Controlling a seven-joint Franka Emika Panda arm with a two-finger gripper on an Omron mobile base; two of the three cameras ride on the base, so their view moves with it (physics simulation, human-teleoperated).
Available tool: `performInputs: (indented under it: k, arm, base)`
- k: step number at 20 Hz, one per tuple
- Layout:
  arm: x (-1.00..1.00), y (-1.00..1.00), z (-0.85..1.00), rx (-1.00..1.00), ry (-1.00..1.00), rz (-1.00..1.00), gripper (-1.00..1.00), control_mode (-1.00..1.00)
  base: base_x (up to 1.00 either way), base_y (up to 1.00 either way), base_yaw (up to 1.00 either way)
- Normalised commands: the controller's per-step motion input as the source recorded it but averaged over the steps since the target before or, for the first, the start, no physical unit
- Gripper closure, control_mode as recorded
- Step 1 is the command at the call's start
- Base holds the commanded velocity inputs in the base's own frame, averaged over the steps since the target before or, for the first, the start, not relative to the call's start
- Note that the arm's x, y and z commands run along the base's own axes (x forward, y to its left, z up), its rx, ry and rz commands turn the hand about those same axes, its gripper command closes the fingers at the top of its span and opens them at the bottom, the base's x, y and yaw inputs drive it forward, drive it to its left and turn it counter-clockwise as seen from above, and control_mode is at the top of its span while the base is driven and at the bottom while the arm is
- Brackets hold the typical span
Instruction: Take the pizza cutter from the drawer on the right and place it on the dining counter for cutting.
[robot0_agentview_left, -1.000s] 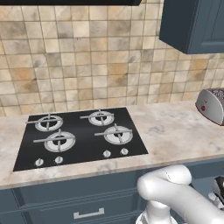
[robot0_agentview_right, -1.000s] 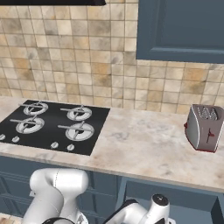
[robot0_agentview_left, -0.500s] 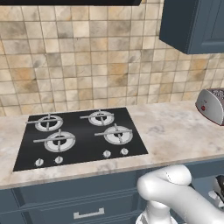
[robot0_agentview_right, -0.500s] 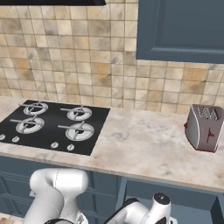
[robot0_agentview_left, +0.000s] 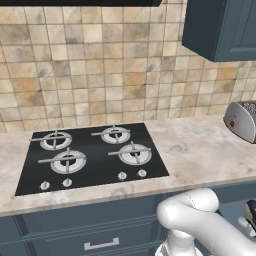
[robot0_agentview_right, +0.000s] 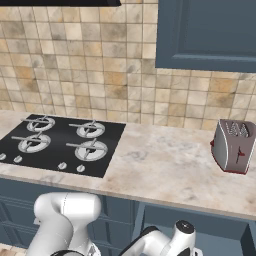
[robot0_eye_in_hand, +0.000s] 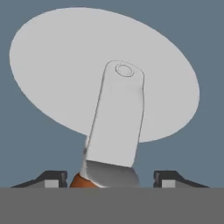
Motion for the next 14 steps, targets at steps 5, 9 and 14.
performInputs:
  k: [5,9,14]
  arm:
    - [0.00,0.00,0.00,0.00,0.00,0.00,1.00,-1.00]
    - [0.00,-0.03,0.00,0.00,0.00,0.01,1.00,-1.00]
    - [-0.05,-0.04,0.31,0.00,0.02,0.00,1.00,-1.00]
  base:
    - [0.00,0.00,0.00]
    - [0.00,0.00,0.00]
    - [0.00,0.00,0.00]
